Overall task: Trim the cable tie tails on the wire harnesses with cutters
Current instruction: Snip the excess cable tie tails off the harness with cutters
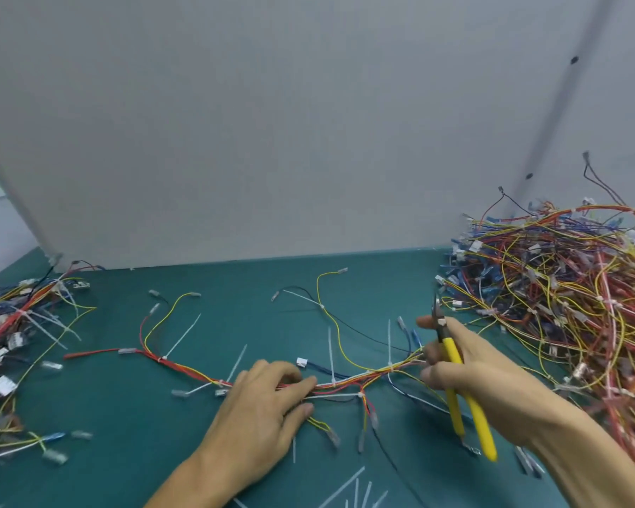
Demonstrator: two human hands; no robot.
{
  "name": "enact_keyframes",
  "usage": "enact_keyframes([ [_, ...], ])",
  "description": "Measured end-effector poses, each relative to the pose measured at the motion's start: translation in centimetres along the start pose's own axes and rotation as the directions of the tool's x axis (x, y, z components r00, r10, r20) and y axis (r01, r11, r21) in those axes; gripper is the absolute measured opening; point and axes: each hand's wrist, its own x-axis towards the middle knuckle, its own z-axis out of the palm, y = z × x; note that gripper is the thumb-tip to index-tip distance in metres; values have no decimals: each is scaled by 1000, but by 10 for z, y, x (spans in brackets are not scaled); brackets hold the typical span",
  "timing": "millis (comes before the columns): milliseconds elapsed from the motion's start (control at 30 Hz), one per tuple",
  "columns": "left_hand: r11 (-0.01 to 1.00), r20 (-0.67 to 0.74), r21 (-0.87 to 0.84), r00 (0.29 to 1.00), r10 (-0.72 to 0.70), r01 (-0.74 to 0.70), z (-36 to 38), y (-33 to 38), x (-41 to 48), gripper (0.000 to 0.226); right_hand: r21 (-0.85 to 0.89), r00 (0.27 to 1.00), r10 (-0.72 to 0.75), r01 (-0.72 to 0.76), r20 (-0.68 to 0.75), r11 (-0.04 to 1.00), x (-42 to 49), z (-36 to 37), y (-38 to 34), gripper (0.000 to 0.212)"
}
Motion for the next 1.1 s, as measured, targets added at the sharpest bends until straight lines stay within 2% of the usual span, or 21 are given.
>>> enact_keyframes([
  [67, 998, 3, 65, 1000, -20, 20, 1, -1, 0, 42, -42, 999, 16, -15, 30, 999, -3, 5, 6, 59],
  [133, 996, 45, 83, 998, -35, 31, 2, -1, 0, 49, -84, 1000, 19, -17, 22, 996, -3, 10, 12, 53],
  [233, 999, 60, 12, 997, -50, 50, 2, -4, -2, 57, -10, 998, -8, 8, 67, 1000, -2, 9, 12, 43],
  [300, 998, 11, -39, 998, -55, 55, 0, -3, -2, 57, 65, 997, -42, 37, 66, 997, -3, 3, 9, 41],
  [367, 998, -67, -55, 997, -46, 42, -5, 1, -1, 52, 61, 996, -89, 89, -7, 994, -2, -7, 10, 35],
  [500, 991, -240, -97, 968, 70, -96, -14, 20, 10, 33, 42, 987, -105, 111, -120, 993, -3, -22, 14, 30],
  [633, 961, -120, -101, 962, 246, -259, -11, 47, 28, 30, 52, 989, -66, 73, -136, 996, -1, -20, 17, 32],
  [700, 963, -16, -86, 967, 256, -256, -5, 55, 36, 32, 54, 984, -55, 65, -169, 996, 0, -18, 18, 31],
  [800, 972, 129, -69, 964, 232, -225, 7, 53, 41, 33, 6, 982, -34, 35, -188, 999, 3, -18, 21, 15],
  [833, 970, 144, -57, 960, 242, -236, 11, 52, 41, 33, -37, 982, -31, 25, -186, 999, 4, -19, 22, 10],
  [967, 963, 99, -29, 958, 269, -268, 19, 51, 38, 27, -190, 986, -74, 45, -149, 981, 3, -13, 20, 22],
  [1100, 978, 145, -30, 967, 210, -208, 18, 52, 42, 33, -430, 984, -158, 110, -77, 896, 1, -11, 15, 19],
])
